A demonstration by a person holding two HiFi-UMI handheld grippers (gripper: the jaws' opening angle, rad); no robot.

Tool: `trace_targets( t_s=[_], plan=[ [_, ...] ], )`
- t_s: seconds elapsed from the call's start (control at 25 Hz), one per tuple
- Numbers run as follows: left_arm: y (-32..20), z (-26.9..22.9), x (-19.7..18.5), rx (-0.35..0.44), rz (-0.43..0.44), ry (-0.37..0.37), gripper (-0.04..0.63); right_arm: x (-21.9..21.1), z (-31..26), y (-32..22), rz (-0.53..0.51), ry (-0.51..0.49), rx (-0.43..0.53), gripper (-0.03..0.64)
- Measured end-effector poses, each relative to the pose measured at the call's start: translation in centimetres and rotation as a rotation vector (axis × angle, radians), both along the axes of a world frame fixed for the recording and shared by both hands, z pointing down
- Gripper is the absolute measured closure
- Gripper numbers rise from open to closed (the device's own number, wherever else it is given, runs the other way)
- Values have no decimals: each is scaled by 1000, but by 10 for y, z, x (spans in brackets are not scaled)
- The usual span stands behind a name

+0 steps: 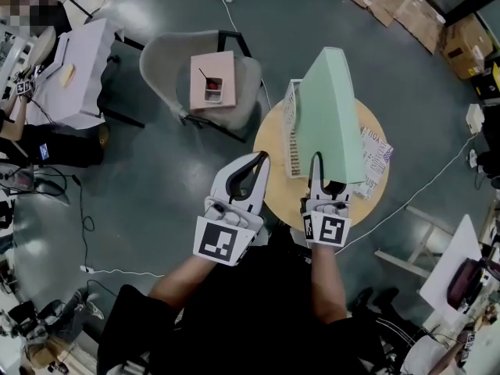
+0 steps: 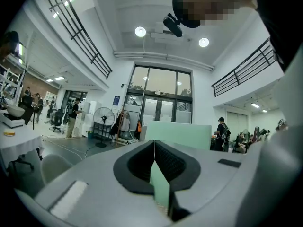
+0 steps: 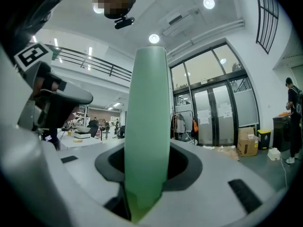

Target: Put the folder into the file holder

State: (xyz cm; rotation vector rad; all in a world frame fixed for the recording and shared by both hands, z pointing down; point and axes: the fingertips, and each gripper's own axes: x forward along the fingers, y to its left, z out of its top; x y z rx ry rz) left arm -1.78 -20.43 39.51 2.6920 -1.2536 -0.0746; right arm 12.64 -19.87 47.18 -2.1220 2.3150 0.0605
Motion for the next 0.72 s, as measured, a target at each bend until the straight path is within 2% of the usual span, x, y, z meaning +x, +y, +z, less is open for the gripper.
trace_targets(
  t_s=[0.72],
  plan=[
    [2,9,1,-15,-3,-10,588,-6,37,-7,-27,-1,-24,472]
  ],
)
